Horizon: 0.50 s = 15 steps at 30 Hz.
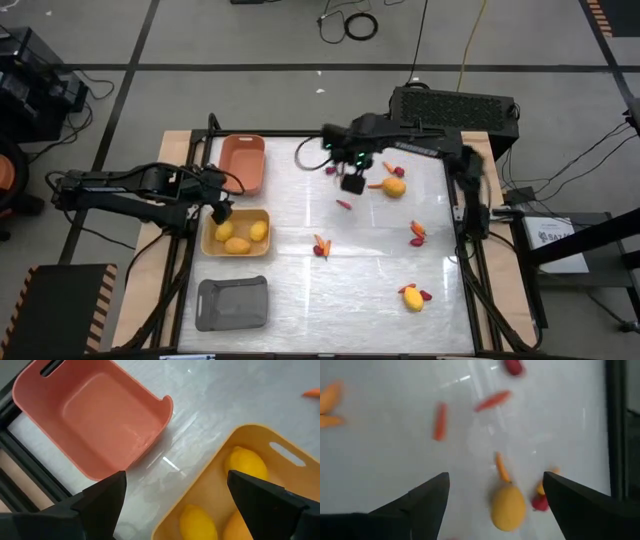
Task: Sort produce into baskets
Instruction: Put the yellow lemon into the yellow bin
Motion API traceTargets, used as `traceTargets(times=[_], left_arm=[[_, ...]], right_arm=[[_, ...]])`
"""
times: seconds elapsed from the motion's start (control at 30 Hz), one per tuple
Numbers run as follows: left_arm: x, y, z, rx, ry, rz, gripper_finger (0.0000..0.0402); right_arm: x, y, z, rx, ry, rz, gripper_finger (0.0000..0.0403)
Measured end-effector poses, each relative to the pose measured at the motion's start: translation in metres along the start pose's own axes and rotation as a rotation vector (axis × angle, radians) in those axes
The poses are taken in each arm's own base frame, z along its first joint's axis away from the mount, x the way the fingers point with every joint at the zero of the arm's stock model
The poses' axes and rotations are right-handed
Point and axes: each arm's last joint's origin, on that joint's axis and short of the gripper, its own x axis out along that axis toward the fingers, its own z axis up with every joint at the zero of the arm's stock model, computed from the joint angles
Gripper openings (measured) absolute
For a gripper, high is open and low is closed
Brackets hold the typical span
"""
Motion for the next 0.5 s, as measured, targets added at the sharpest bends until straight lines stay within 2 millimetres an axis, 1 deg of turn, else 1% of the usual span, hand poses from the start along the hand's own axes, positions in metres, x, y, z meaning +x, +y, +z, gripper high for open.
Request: traceTargets(times=[0.1, 0.2, 0.27, 0.4, 0.5], left_arm=[[0.000, 0.000, 0.001, -0.008, -0.007, -0.001, 0.0354], [0.000, -0.002, 0.003, -0.018, -0.035, -0.009, 0.0354], [0.000, -0.003, 0.005, -0.025, -0.059, -0.006, 0.0354], [0.000, -0.004, 0.008, -0.041, -0.102, -0.012, 0.0354], [0.000, -0.005, 0.010, -0.073, -0.122, -0.024, 0.0354]], right_arm=[[0.015, -0.019, -0.028, 0.058, 0.002, -0.006, 0.0313], [0.031, -0.032, -0.048, 0.110, -0.009, -0.007, 0.0313], [0.039, -0.038, -0.061, 0.141, 0.011, -0.008, 0.0313], [0.059, -0.047, -0.077, 0.170, 0.083, -0.008, 0.0313], [0.072, -0.050, -0.080, 0.176, 0.088, -0.006, 0.0313]])
